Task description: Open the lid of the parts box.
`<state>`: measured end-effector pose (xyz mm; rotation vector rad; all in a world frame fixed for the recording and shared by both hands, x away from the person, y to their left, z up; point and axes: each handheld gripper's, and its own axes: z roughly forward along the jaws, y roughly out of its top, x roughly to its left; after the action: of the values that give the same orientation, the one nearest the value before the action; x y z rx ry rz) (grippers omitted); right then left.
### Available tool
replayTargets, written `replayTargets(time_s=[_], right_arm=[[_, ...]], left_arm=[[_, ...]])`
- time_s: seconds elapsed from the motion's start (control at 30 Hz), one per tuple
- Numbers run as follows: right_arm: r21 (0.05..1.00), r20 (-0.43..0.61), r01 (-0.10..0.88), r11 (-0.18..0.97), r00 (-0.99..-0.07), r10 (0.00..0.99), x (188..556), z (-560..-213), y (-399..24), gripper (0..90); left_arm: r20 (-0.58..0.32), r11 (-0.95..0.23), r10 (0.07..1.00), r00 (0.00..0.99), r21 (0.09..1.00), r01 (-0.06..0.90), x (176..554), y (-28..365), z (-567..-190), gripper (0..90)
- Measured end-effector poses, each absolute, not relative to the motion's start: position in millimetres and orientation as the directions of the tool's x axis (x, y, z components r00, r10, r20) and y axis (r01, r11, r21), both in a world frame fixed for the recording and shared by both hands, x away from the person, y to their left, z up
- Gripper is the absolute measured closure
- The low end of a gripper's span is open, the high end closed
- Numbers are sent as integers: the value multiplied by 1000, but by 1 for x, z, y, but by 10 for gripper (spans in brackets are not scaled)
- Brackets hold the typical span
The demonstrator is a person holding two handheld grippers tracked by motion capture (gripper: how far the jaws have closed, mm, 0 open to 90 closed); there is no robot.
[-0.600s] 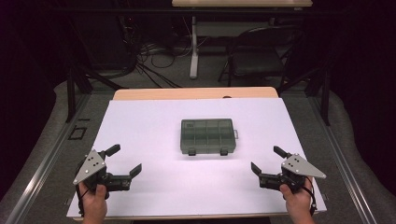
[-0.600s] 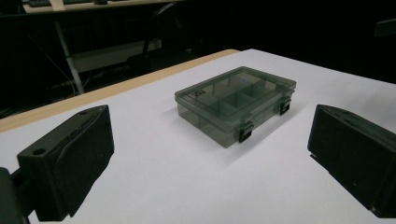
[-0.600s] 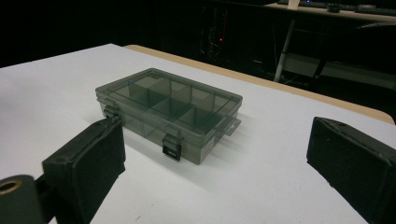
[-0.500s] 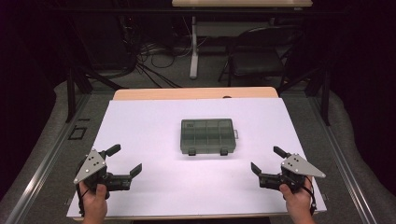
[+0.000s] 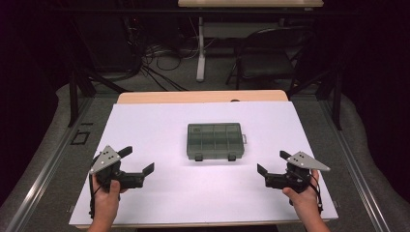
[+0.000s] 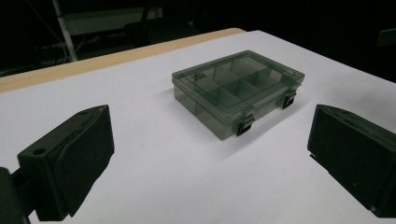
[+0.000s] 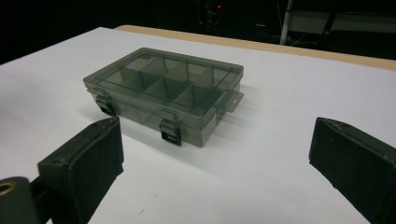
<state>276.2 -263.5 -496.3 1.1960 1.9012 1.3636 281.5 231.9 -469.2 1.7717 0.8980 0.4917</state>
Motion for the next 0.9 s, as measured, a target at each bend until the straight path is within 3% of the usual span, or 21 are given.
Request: replayTargets(time_s=[0.2,0.37,0.4,0.63,0.9], right_arm=[[918,48,365,155,-490,870,285,-492,-253,67],[916,29,360,178,-502,864,291,-492,-246,95],[914,14,356,193,-503,864,294,-490,-242,143],[911,-11,343,228,-534,845,305,-485,-230,254],[919,-20,323,225,-533,846,316,-484,-218,310]], left_arm=[[-166,-148,734,658,907,394,301,220,-465,6],[-165,-167,743,648,892,419,313,208,-463,6],[-168,-174,746,644,885,432,318,202,-462,6],[-166,-195,728,665,880,433,333,180,-461,7],[-147,-209,735,661,879,428,346,158,-466,48]])
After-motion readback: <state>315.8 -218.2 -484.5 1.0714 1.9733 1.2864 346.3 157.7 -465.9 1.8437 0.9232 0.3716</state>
